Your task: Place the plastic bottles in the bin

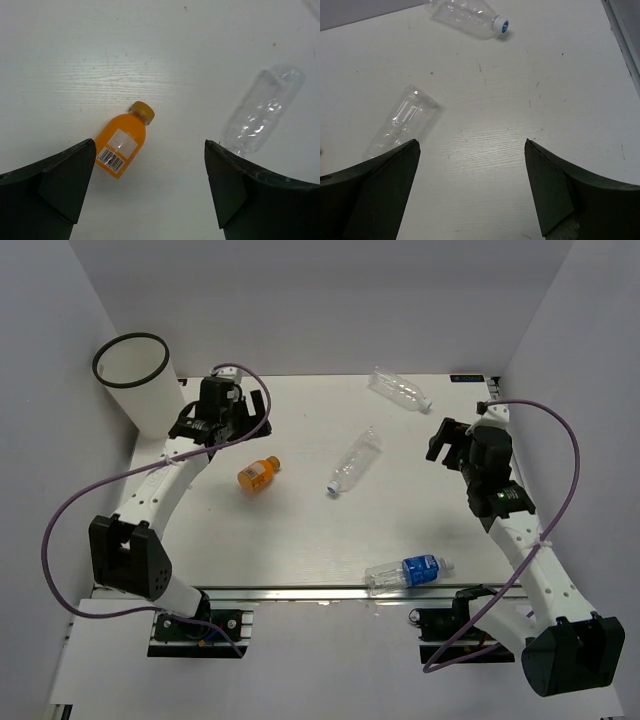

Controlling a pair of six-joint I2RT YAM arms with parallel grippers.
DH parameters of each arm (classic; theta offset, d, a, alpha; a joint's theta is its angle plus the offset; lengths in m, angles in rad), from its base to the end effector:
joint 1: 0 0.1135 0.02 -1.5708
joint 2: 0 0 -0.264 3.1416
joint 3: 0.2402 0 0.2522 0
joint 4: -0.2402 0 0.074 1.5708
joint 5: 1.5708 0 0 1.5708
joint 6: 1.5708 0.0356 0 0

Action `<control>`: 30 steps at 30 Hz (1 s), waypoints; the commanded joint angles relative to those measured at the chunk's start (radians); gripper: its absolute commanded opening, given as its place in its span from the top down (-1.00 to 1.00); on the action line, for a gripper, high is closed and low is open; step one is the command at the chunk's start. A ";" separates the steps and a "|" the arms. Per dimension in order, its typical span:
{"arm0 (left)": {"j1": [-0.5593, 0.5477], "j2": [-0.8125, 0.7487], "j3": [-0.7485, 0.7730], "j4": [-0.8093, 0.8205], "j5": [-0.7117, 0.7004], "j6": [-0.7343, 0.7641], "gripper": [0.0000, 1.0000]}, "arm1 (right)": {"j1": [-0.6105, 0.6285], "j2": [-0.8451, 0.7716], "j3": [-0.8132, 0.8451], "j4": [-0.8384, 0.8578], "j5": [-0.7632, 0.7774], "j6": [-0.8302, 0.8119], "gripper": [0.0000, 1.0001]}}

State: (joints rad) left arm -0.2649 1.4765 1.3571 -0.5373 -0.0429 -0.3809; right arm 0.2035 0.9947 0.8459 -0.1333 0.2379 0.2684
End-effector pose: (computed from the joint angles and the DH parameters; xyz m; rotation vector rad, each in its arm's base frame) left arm 0.3211 -0.0855 0.3398 -0.1537 2.2389 -0.3045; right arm 0.2286 0.0386 0.3277 0.2247 1.8324 0.1093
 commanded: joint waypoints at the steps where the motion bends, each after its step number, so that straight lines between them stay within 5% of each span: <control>1: -0.017 0.013 0.019 -0.035 0.061 0.106 -0.96 | 0.002 -0.050 -0.011 0.023 -0.064 0.005 -0.79; 6: -0.017 0.027 -0.087 -0.001 0.061 0.229 -0.96 | 0.002 -0.067 -0.071 0.107 -0.342 -0.066 -0.79; 14: -0.017 0.312 -0.015 -0.024 0.103 0.373 -0.96 | 0.002 -0.090 -0.065 0.087 -0.295 -0.113 -0.79; 22: -0.017 0.407 -0.044 -0.021 0.159 0.393 -0.96 | 0.002 -0.143 -0.085 0.084 -0.244 -0.141 -0.79; 25: -0.017 0.395 -0.069 -0.015 0.183 0.358 -0.60 | 0.001 -0.148 -0.087 0.090 -0.209 -0.143 -0.79; 26: -0.019 0.384 -0.067 -0.018 0.183 0.350 -0.14 | 0.002 -0.148 -0.088 0.090 -0.204 -0.141 -0.79; 27: -0.017 0.371 -0.064 -0.016 0.173 0.344 0.02 | 0.001 -0.148 -0.087 0.092 -0.204 -0.143 -0.79; 30: -0.016 0.286 -0.014 -0.001 0.091 0.314 0.16 | 0.002 -0.145 -0.087 0.098 -0.206 -0.140 -0.79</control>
State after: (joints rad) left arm -0.2787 1.8896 1.3006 -0.5690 0.0959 -0.0315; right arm 0.2043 0.8574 0.7689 -0.0792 0.0120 0.1452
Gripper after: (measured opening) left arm 0.678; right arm 0.895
